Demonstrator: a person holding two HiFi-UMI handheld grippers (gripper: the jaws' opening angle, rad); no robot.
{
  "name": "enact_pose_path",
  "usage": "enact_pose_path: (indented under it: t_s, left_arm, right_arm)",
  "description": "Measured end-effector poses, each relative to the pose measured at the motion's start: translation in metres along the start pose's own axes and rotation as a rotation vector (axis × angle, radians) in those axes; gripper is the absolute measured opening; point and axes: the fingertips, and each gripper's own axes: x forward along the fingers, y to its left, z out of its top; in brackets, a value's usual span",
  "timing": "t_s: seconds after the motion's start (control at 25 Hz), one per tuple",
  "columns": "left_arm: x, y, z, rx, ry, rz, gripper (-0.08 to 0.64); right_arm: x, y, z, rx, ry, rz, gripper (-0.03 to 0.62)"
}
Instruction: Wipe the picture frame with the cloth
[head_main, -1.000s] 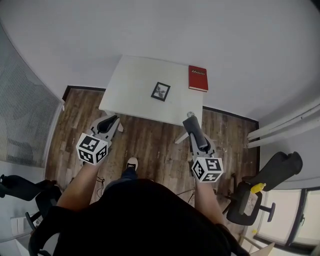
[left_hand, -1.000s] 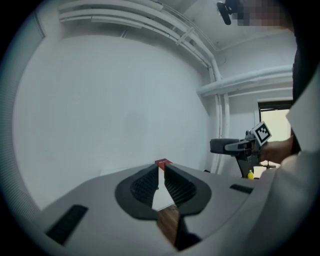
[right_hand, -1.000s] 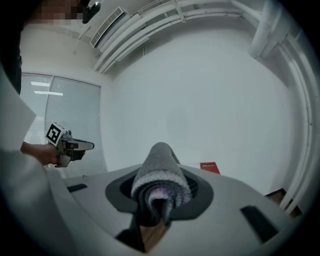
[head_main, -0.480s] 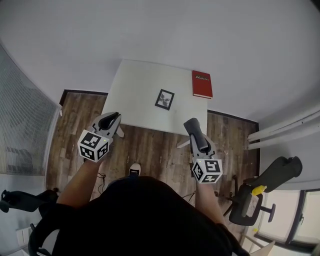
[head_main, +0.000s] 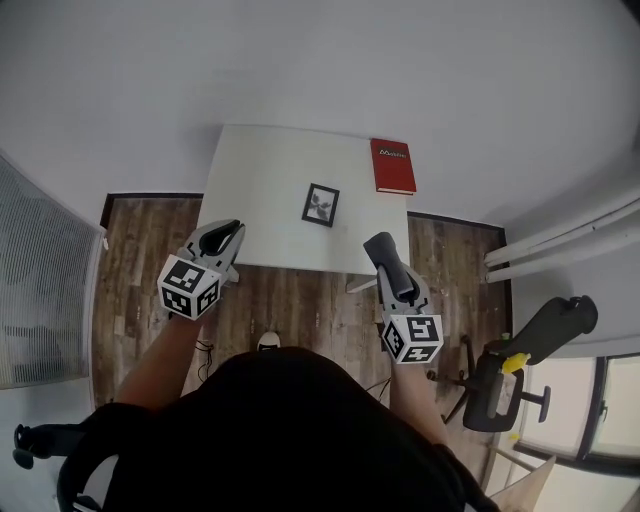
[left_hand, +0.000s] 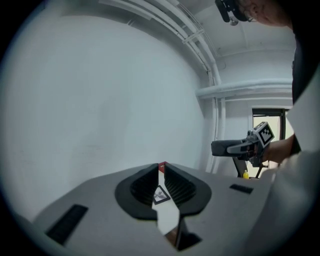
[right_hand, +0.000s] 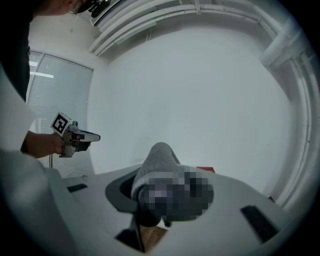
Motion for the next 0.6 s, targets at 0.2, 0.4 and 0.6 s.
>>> enact_pose_path:
  t_s: [0.2,0.4,0.6]
  left_arm:
    - [0.011,0.022,0.000,-0.005,-0.006,-0.032,0.041]
    - [0.016,0.046,-0.002,-0.008,-0.003,-0.050,0.041]
    - [0.021,0.066,-0.005,-0.008,-0.004,-0.062,0.041]
  right_arm:
    - [0.012,0.009,0.003,0.000,0.015,-0.028,0.107]
    - [0.025,0.016,0.007,0.010,0.022,-0.055,0.107]
    - [0.038,0.024,0.009,0.017,0.028,-0.069,0.109]
